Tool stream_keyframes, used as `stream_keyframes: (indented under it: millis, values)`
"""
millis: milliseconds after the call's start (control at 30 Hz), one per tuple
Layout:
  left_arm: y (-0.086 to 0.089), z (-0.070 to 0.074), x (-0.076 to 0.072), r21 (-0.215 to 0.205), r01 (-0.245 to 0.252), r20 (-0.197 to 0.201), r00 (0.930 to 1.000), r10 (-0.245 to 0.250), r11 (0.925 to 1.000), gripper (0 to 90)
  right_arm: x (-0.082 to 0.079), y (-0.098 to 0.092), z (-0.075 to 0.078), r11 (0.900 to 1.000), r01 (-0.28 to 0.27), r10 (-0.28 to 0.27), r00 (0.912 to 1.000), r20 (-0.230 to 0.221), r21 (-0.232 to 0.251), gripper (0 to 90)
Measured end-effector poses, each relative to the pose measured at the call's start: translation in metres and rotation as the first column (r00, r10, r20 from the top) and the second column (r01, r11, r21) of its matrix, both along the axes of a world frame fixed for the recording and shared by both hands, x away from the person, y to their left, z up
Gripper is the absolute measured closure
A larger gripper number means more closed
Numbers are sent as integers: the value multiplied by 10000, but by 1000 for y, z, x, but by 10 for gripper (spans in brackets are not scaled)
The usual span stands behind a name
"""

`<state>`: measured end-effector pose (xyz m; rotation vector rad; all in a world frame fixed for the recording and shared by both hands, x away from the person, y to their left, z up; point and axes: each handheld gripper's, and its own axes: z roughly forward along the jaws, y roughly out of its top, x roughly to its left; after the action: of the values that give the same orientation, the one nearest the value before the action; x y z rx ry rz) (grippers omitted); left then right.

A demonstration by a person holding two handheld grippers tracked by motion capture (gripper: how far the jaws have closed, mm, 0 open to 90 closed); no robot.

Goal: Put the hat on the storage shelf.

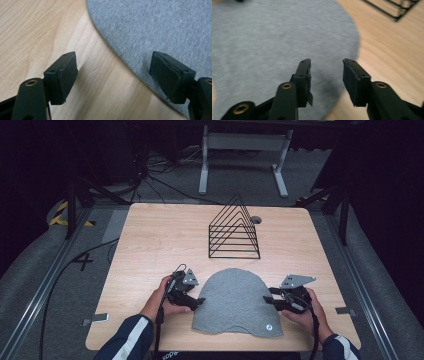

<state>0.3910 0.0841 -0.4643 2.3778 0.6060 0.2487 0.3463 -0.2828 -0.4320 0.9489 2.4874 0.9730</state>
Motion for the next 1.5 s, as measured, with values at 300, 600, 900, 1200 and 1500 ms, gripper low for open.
stream_keyframes:
  millis: [300,600,900,1200,1500]
  values:
    - [-15,6,18,-367,89,-310,9995,-101,9993,271,33,8,-14,9986,390,-410,9975,-575,-360,460]
    - [-23,0,39,-159,-51,-539,9985,42,9999,212,47,17,-22,9960,775,-805,9941,-729,-438,306]
    - [-31,3,41,108,354,-553,9979,-347,9993,294,50,19,-20,9973,624,-652,9949,-767,-379,491]
    - [-37,6,29,62,295,-583,9979,-290,9995,464,46,21,-20,9998,48,-24,9926,-1216,195,826]
    - [-36,5,29,-526,727,-971,9922,-776,9960,809,44,20,-20,9997,110,-80,9929,-1188,240,850]
